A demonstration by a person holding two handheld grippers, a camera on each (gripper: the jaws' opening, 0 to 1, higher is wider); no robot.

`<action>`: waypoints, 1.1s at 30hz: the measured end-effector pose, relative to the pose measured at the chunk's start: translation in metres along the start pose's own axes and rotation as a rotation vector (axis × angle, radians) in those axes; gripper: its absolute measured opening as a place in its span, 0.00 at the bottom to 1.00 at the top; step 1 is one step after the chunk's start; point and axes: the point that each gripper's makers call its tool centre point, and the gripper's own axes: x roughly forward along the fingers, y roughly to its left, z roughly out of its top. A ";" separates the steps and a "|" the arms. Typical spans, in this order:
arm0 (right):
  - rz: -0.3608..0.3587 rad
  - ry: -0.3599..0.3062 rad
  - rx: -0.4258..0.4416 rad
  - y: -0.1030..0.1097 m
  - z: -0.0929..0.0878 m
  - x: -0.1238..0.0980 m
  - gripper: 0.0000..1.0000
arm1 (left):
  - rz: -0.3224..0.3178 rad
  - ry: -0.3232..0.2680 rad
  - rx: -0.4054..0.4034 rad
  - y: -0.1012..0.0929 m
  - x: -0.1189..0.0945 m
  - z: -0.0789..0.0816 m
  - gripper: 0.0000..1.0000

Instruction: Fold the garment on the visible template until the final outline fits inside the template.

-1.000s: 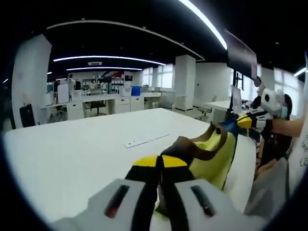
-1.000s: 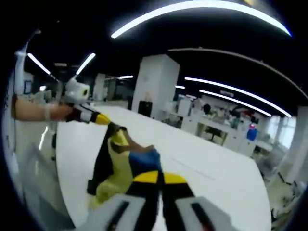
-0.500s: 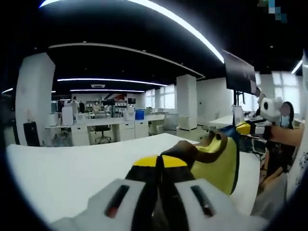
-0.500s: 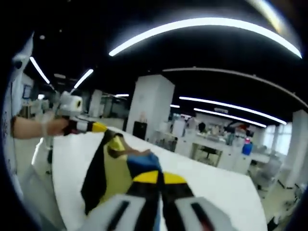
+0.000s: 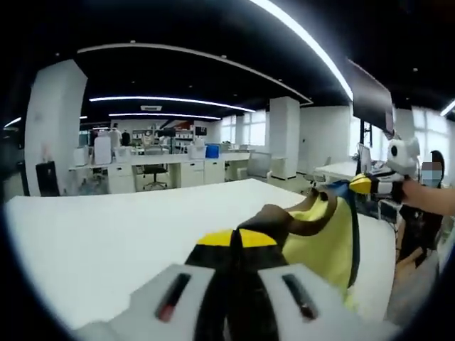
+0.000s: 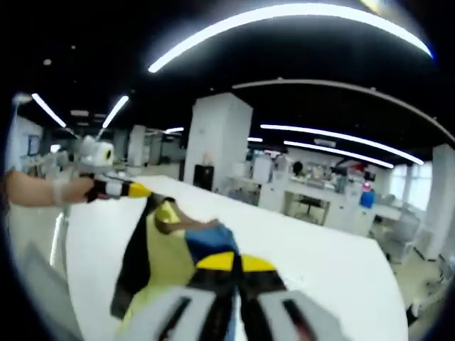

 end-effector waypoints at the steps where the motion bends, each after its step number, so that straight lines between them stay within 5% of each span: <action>1: -0.003 0.017 -0.002 -0.003 -0.005 0.005 0.00 | -0.001 0.010 -0.004 0.005 0.008 -0.005 0.00; 6: 0.019 0.061 0.025 -0.014 -0.027 0.036 0.00 | 0.008 0.067 -0.017 0.017 0.035 -0.029 0.00; 13: 0.053 0.191 0.042 -0.030 -0.083 0.086 0.00 | 0.028 0.155 -0.043 0.044 0.074 -0.072 0.00; 23: 0.074 0.329 0.040 -0.037 -0.144 0.127 0.00 | 0.052 0.302 -0.044 0.063 0.122 -0.131 0.00; 33: 0.060 0.450 0.021 -0.052 -0.190 0.160 0.00 | 0.101 0.394 -0.047 0.072 0.133 -0.166 0.00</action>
